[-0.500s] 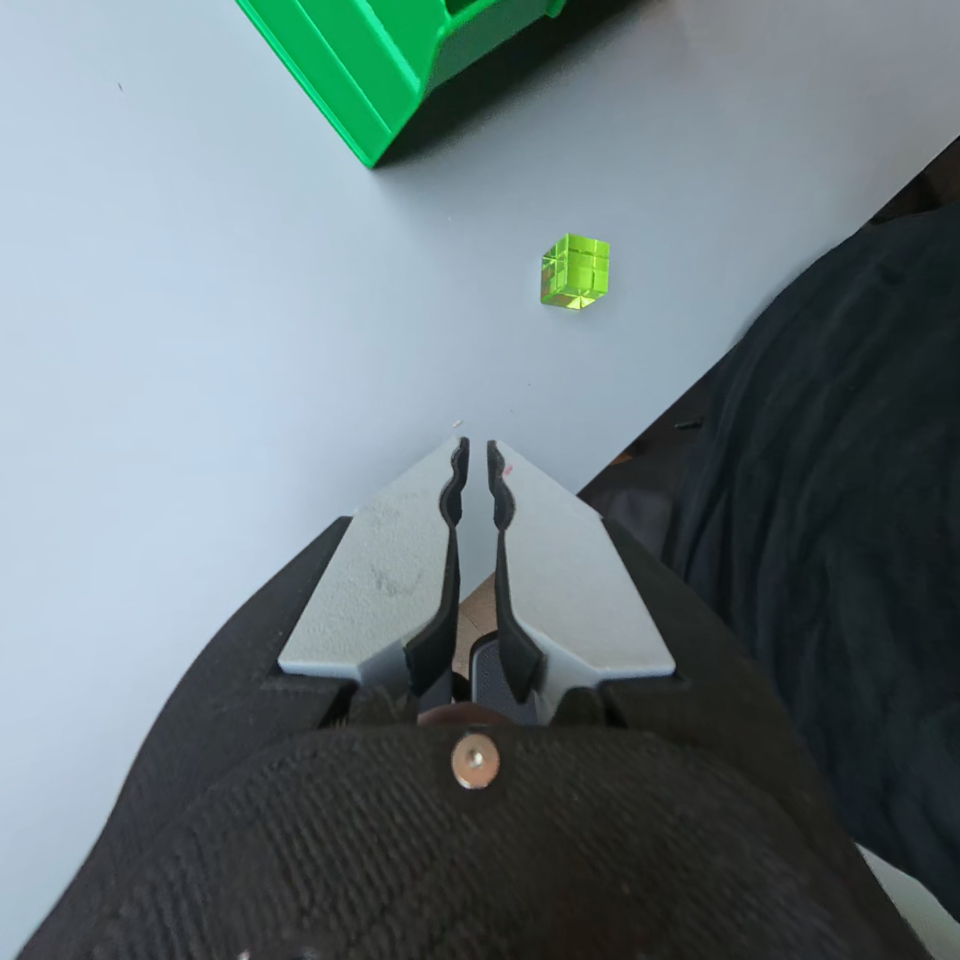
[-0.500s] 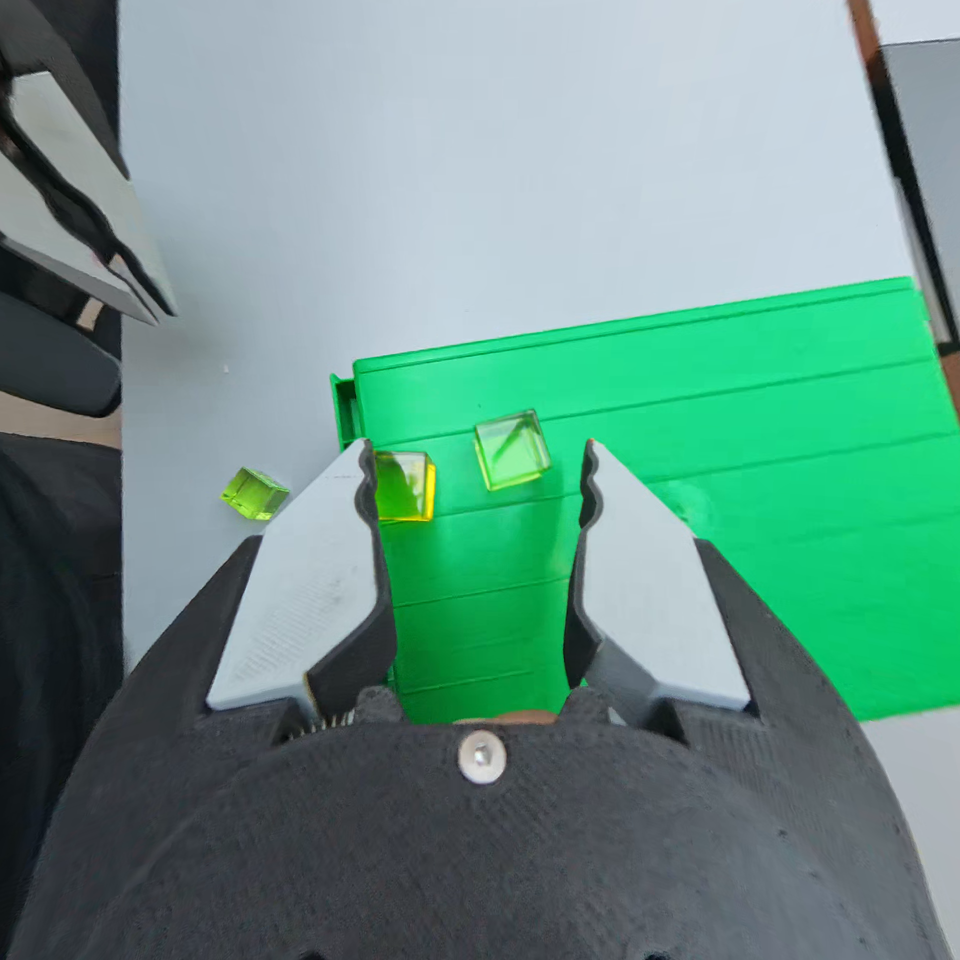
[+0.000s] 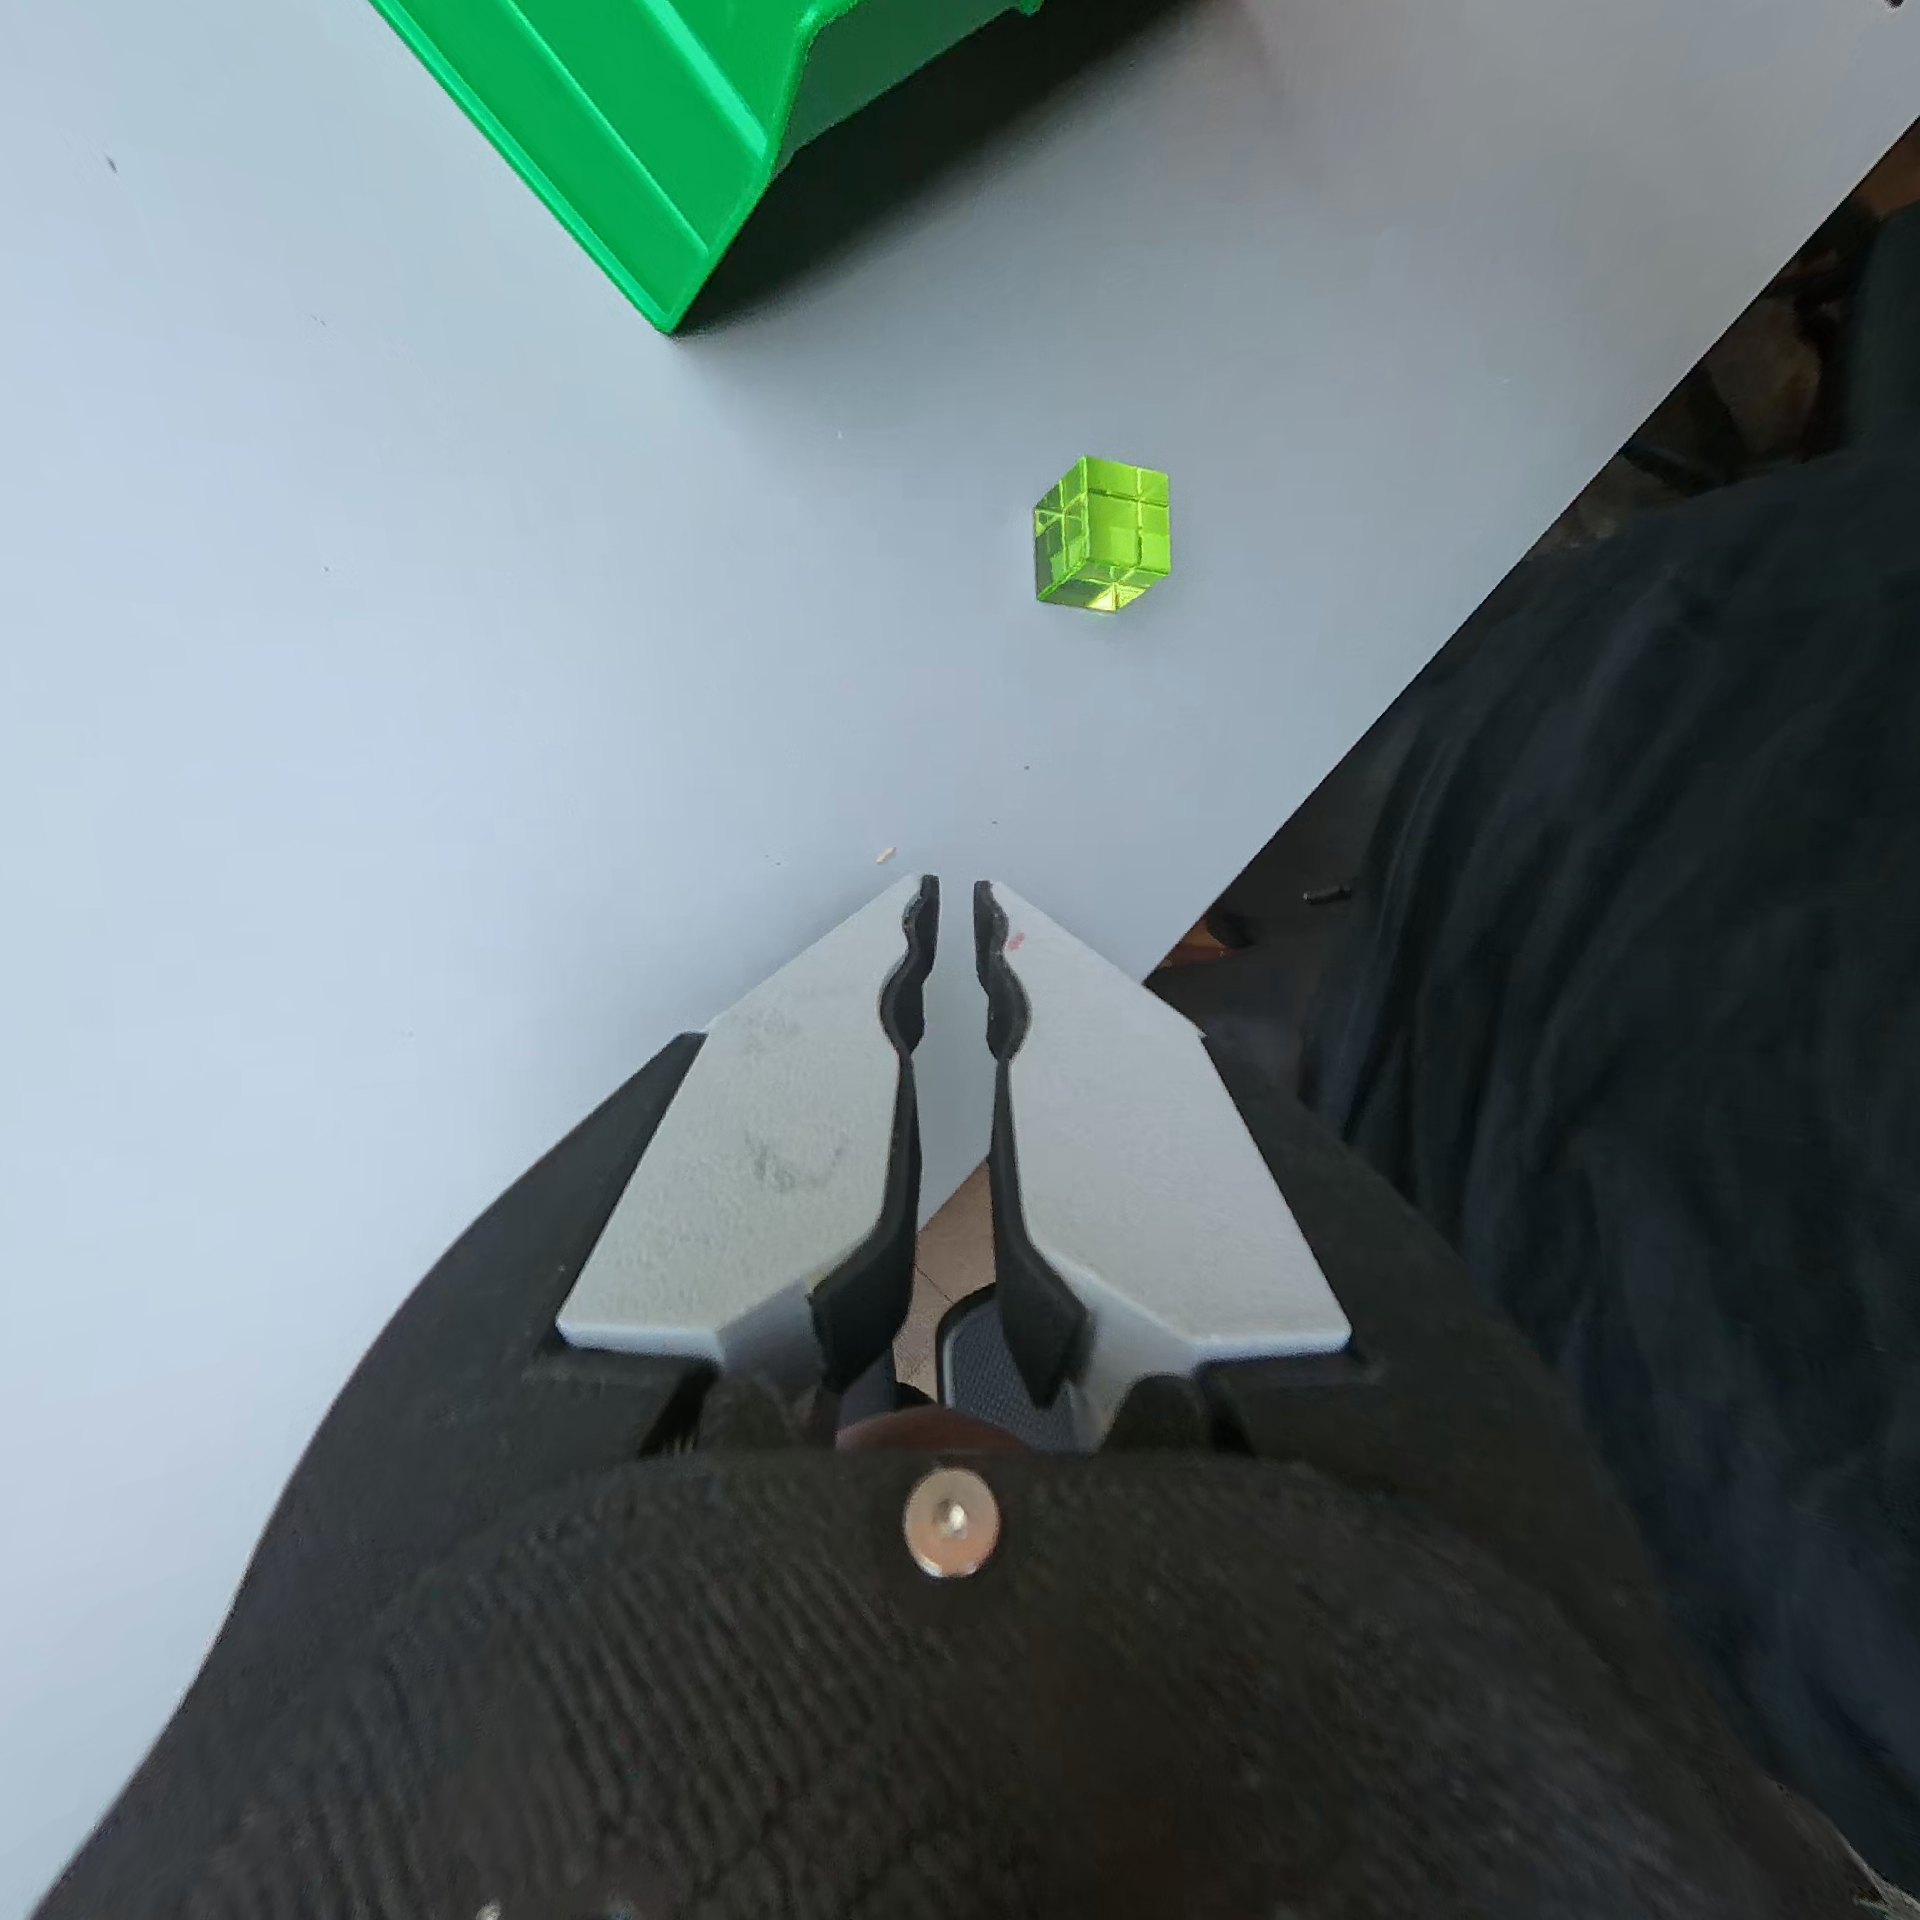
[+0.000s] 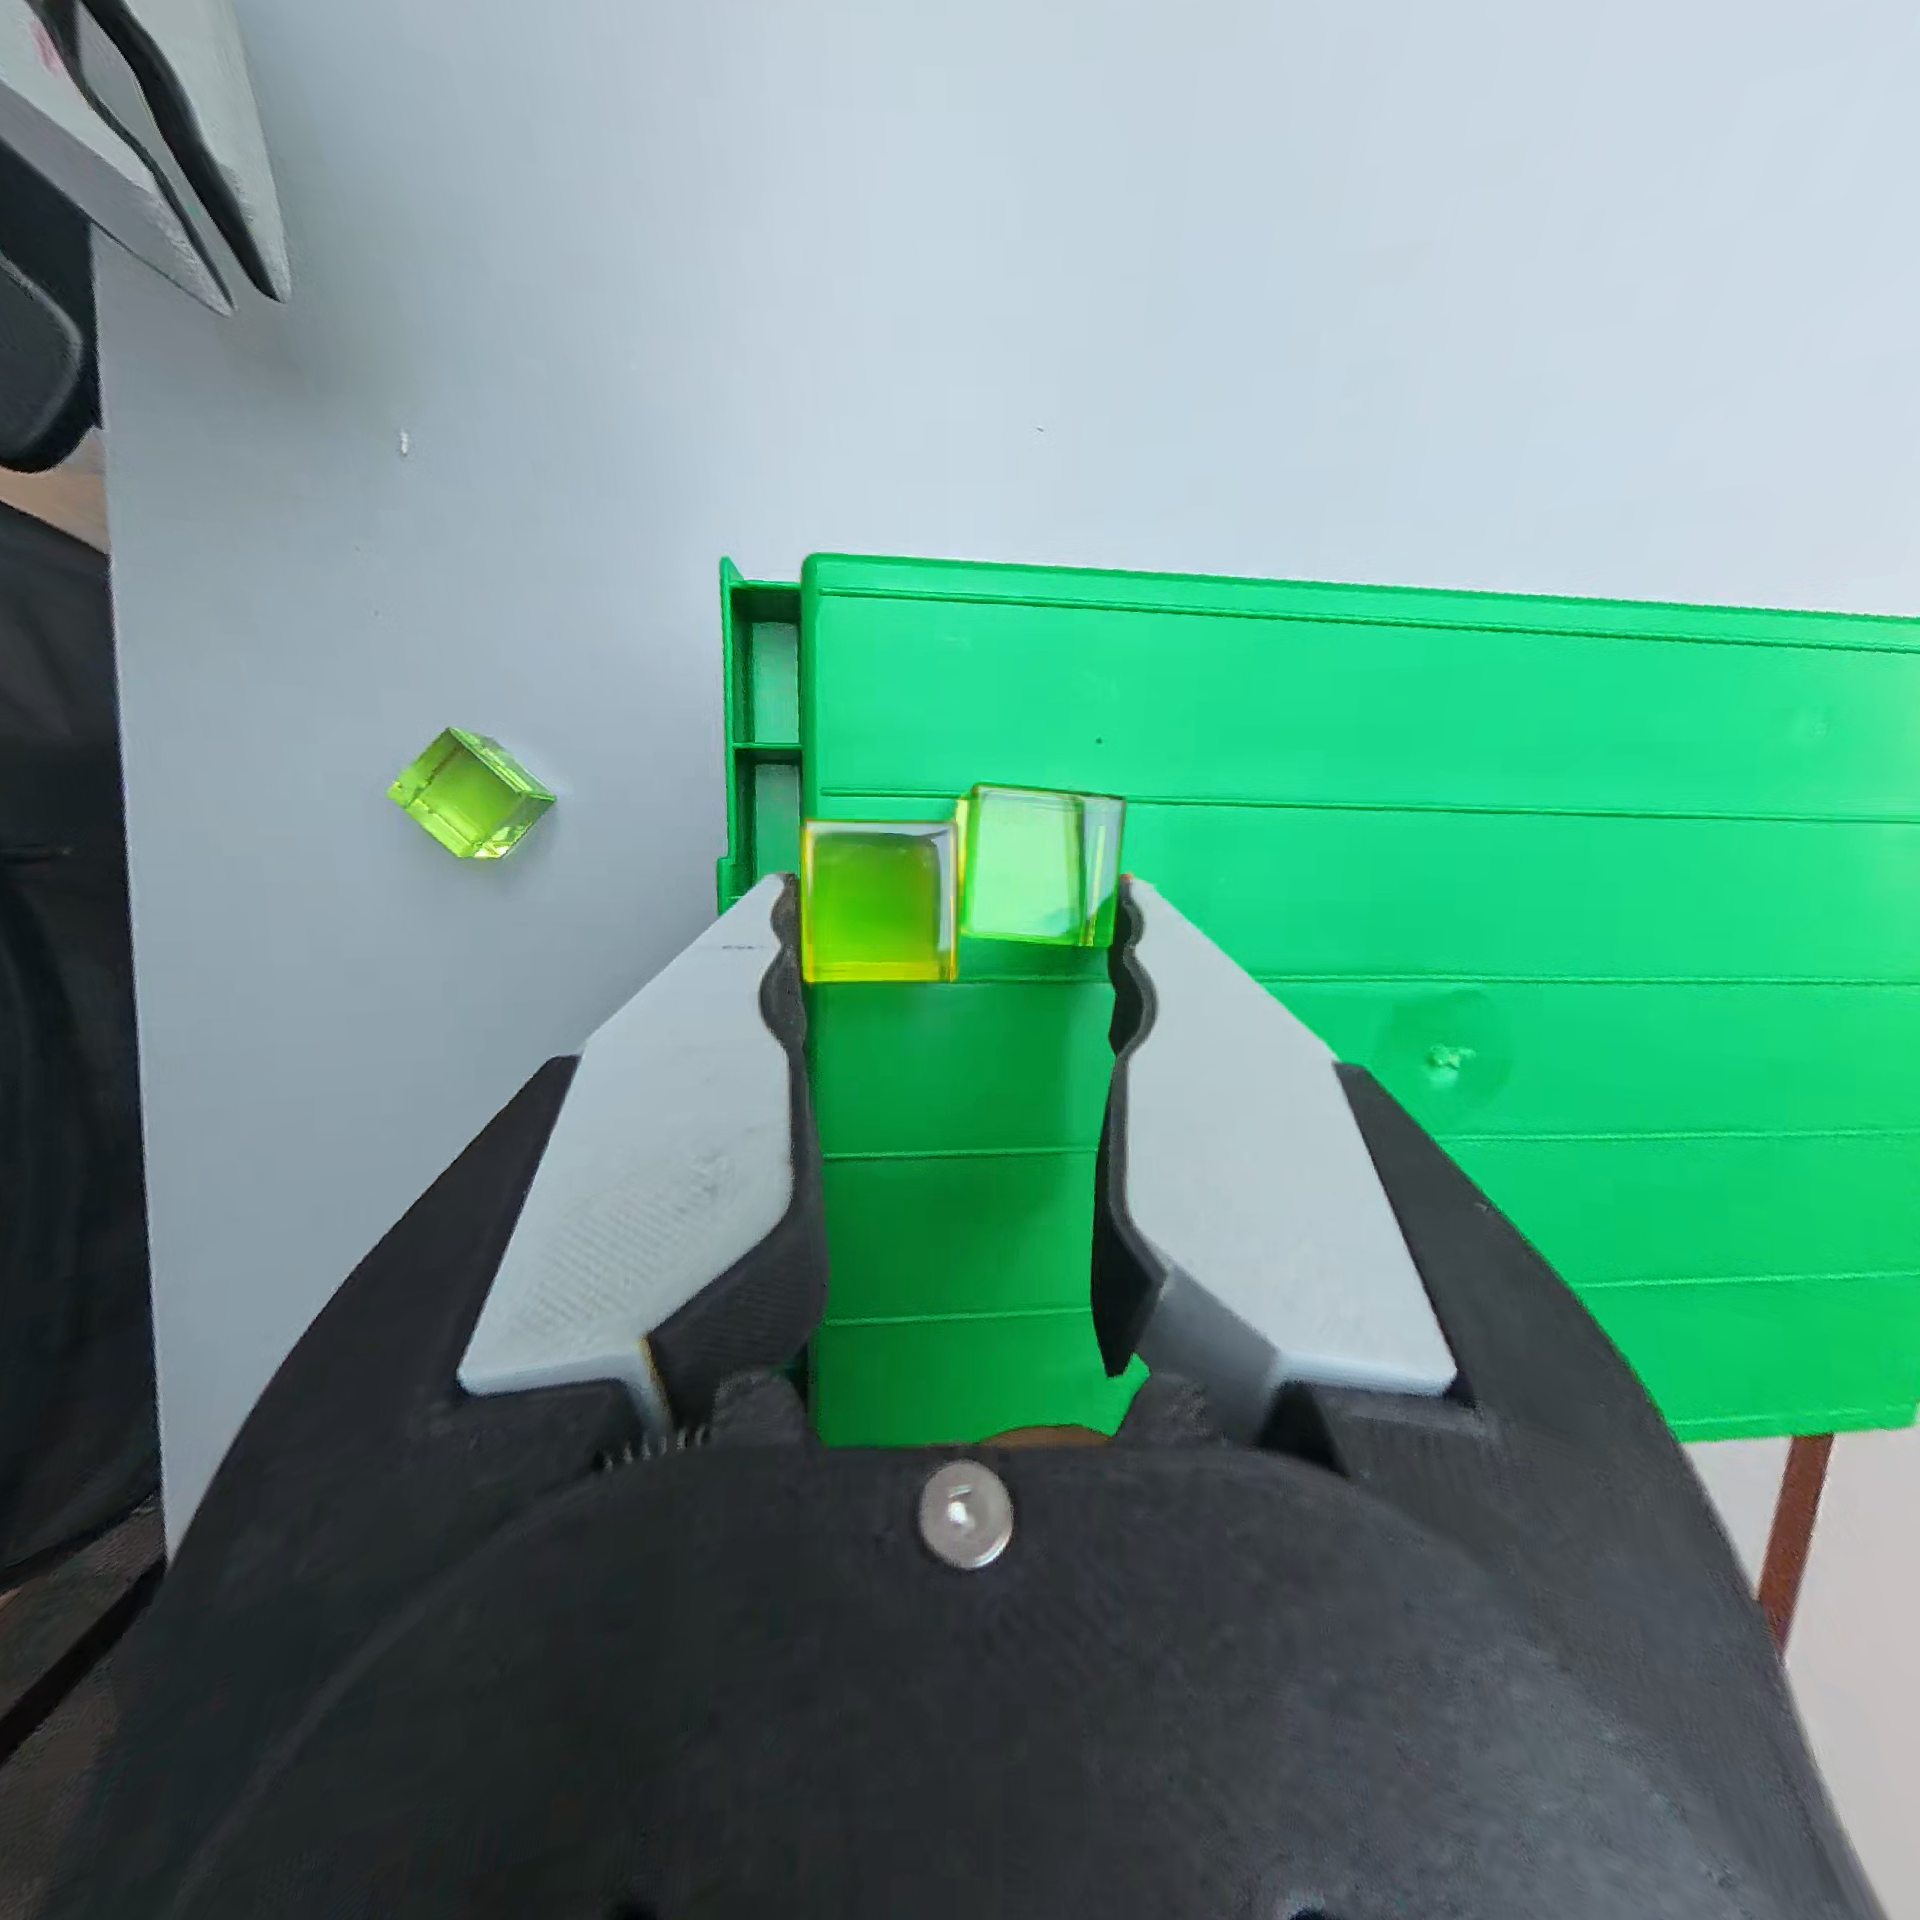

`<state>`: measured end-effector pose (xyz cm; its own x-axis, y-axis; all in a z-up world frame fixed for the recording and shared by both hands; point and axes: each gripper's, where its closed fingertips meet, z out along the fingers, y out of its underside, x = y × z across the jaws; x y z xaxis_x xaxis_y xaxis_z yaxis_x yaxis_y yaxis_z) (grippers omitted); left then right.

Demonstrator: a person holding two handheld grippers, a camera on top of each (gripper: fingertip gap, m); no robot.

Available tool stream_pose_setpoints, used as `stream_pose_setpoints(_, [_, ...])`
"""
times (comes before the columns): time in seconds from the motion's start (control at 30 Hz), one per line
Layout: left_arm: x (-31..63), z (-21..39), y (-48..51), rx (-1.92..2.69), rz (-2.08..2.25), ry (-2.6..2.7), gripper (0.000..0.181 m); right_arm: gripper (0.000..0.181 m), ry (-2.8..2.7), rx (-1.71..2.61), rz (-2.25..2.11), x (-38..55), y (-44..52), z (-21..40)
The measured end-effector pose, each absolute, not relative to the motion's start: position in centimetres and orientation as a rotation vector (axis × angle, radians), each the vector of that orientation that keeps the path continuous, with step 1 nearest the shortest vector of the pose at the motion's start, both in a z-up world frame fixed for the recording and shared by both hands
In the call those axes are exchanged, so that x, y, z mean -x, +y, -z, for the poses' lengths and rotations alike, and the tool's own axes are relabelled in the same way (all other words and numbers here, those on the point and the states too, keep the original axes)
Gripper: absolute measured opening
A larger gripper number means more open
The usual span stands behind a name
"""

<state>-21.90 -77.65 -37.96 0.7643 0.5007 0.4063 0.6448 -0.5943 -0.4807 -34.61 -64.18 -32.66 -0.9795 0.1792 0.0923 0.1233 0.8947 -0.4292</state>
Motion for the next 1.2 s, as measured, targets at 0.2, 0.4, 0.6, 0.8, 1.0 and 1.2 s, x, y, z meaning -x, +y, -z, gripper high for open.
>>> stream_pose_setpoints(0.2, [22.1,38.4,-78.0,2.336,0.340,-0.830,0.004,0.056,-2.882,0.385,-0.665,33.9,-63.1,32.4])
stream_pose_setpoints(0.4, [21.7,38.7,-78.5,2.344,0.369,-0.797,0.004,0.056,-2.737,0.699,-0.714,30.6,-58.0,30.6])
stream_pose_setpoints(0.6, [21.2,39.3,-79.1,2.345,0.343,-0.798,0.003,0.053,-2.507,1.255,-0.646,25.8,-48.6,35.4])
stream_pose_setpoints(0.8, [19.7,38.6,-78.1,2.328,0.347,-0.894,0.004,0.054,-2.567,1.323,-0.567,23.8,-47.2,42.5])
stream_pose_setpoints(1.0, [15.7,37.4,-76.7,2.358,0.322,-1.012,0.004,0.057,-2.450,1.221,-0.746,24.5,-48.6,40.7])
stream_pose_setpoints(1.2, [9.5,36.8,-76.5,2.443,0.327,-1.090,0.005,0.060,-2.536,0.931,-1.112,23.1,-59.1,37.7])
